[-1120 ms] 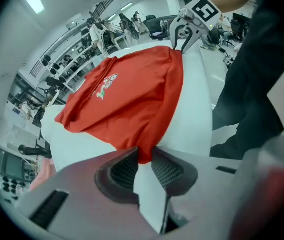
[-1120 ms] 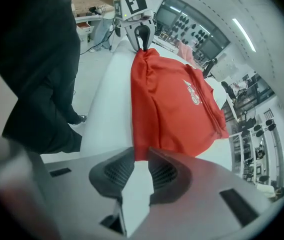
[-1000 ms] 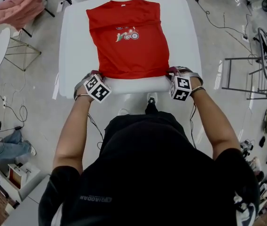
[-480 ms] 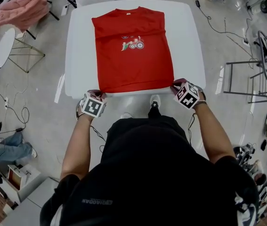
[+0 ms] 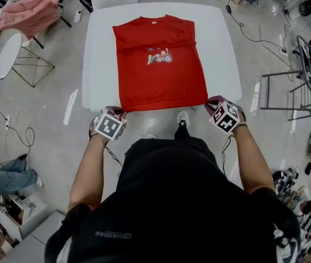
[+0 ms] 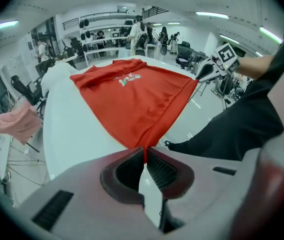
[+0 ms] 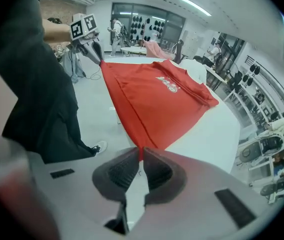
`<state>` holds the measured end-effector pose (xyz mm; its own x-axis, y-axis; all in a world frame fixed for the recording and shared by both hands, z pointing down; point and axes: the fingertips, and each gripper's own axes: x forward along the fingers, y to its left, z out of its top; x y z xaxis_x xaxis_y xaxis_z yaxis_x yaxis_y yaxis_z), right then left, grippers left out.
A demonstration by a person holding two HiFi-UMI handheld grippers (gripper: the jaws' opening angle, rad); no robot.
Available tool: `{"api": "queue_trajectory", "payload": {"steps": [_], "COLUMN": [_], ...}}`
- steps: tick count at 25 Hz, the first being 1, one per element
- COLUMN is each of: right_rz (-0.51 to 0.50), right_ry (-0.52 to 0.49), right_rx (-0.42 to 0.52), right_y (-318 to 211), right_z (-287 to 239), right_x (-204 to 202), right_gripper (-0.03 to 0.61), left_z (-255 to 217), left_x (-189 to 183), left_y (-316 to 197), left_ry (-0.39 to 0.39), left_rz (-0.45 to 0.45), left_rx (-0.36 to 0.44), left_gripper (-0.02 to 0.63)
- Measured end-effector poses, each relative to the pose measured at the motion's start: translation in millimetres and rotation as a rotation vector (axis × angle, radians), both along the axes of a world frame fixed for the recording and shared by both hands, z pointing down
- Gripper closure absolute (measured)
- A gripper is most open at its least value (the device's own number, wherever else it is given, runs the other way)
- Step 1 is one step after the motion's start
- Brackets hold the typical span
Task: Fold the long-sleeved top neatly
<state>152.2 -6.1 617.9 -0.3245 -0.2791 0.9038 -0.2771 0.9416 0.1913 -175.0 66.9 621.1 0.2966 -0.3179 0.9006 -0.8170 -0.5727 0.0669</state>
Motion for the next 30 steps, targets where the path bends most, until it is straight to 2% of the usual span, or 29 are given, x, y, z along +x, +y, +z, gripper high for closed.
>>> {"api": "queue_trajectory", "payload": {"steps": [5,7,15,22,26,30], "right_rz": [0.020,0.015,0.064,0.102,0.150,0.185], "right_ry": [-0.120,-0.137,-0.274,-0.360,-0.428,-0.484], "right_rx": [-0.048,-0.045,0.023,-0.014,-0.069,-0.097], "right_y": [7.8,-2.1,-90.3,-175.4,-221.7,-261.1], "right_z": [-46.0,-60.9,-123.5,-136.7,-129.1,-122.0], "right_x": [-15.8,-21.0,-40.2,-55.5,-61.1,-65.2], "right_gripper": [0.549,0.549,0.551,0.549,0.550,0.551], "left_z": [-38.7,-50.6,-106.6,-122.1,-120.9,-118.7], "left_x": [-12.6,-17.3,-33.8,-50.1,-57.2,-63.1], "left_y": [-3.0,-15.8,-99.3,-185.3,-225.4,-261.4], "left_ry": [0.031,0.026,-0.045,0.020,0.014,-0.001], "left_rz": [0.015,0.019,0.003,-0.154,-0.244,-0.348], "left_rx": [0.052,0.081,0.209,0.204,0.195,0.222], "left_gripper": [0.592,0.594,0.595,0.595,0.595,0.595]}}
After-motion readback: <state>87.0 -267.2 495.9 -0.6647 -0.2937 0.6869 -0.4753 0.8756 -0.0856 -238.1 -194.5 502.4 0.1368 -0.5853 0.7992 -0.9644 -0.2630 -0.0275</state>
